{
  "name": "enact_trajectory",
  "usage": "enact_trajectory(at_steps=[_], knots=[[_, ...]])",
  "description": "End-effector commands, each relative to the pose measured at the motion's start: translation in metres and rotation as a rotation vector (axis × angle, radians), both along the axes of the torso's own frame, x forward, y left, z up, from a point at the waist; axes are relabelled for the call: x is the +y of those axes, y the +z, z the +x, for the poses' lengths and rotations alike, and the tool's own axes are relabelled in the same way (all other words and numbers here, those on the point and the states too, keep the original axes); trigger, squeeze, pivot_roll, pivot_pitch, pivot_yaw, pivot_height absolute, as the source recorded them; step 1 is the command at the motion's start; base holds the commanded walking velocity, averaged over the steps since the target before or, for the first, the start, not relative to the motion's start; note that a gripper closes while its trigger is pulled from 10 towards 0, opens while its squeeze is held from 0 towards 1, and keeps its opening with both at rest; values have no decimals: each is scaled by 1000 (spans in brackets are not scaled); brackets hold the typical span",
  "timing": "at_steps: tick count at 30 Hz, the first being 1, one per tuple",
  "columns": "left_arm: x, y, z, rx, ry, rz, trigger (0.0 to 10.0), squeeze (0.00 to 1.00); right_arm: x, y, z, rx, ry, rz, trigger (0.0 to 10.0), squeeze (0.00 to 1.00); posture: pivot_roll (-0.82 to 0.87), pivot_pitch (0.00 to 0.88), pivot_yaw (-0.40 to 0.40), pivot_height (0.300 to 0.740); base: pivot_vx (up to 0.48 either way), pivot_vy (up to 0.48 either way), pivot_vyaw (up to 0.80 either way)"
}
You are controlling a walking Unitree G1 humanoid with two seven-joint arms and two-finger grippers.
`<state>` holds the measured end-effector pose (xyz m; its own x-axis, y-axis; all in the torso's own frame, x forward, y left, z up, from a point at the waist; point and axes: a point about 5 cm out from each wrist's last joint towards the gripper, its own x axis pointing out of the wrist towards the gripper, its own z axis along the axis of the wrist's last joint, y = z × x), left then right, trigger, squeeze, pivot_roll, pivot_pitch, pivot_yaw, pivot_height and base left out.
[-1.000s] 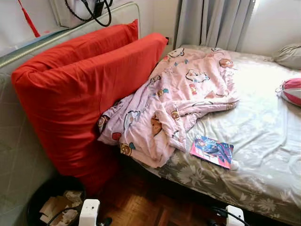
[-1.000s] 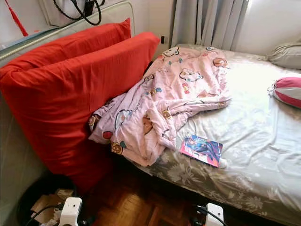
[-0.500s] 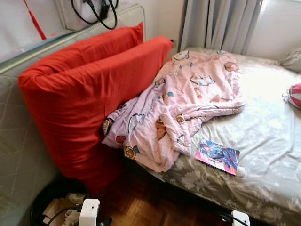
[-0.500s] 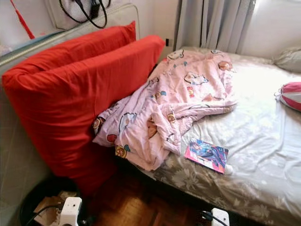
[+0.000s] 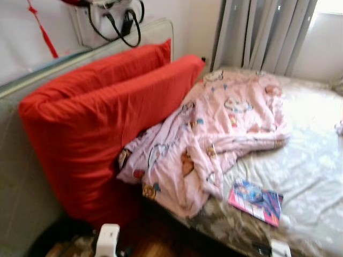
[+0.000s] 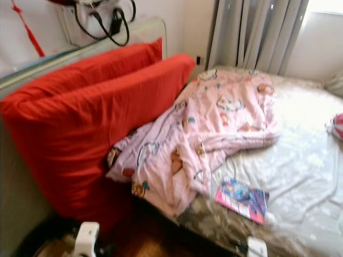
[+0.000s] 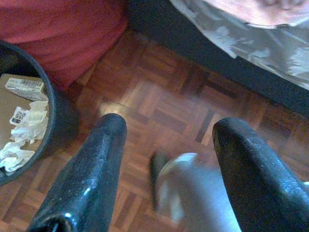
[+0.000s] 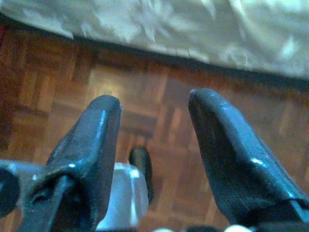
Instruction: Clean up the room
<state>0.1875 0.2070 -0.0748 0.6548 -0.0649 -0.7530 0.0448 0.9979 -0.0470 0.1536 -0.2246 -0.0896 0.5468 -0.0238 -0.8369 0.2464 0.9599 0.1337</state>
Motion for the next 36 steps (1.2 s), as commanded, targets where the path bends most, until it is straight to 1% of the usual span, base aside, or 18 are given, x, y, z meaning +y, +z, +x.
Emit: enact_trajectory(at_steps=[1,2,12,17,19,22,24,26,29,31,33,34,35,36], knots=[[2,0,-1,9,16,-2,10000,0,4,-2,-4,11,1,13,10000,0,65,0,-25,740,345,0,-788],[2,0,-1,9,17,-2,10000,0,4,-2,-4,12,1,13,10000,0,65,0,-25,740,341,0,-781],[4,-1,-2,9,18,-3,10000,0,1,-2,-4,6,-18,4,10000,0,66,0,-23,740,345,0,0],[6,2,2,-13,19,17,10000,0,-1,-2,-4,7,-20,7,10000,0,66,0,-24,740,327,0,-709],[7,5,6,-31,22,19,10000,0,-2,-2,-5,18,-4,-9,10000,0,71,0,-23,740,0,0,-672],[8,10,14,-73,36,6,10000,0,-1,0,-2,-15,-32,1,10000,0,69,0,-19,740,0,0,-140],[8,11,15,-81,40,1,10000,0,-1,0,-1,-21,-30,2,10000,0,69,0,-19,740,0,0,0],[7,15,21,-113,29,-13,10000,0,6,3,8,-56,-31,14,10000,0,62,0,-13,740,0,0,0],[6,19,27,-148,31,-17,10000,0,11,5,16,-89,-11,17,10000,0,61,0,-13,740,0,0,0],[2,25,36,-198,21,-27,10000,0,11,11,26,-136,-2,3,10000,0,57,0,-13,740,0,0,0],[-3,35,48,-277,3,-43,10000,0,7,20,40,-215,5,-13,10000,0,57,0,-14,740,0,0,0],[-3,37,51,-296,0,-41,10000,0,6,22,43,-234,2,-14,10000,0,60,0,-14,740,0,0,0],[-3,46,59,-356,2,-51,10000,0,4,29,52,-288,0,-20,10000,0,58,0,-14,740,0,0,0],[-3,49,61,-378,2,-54,10000,0,3,31,55,-309,1,-22,10000,0,56,0,-13,740,0,0,0]])
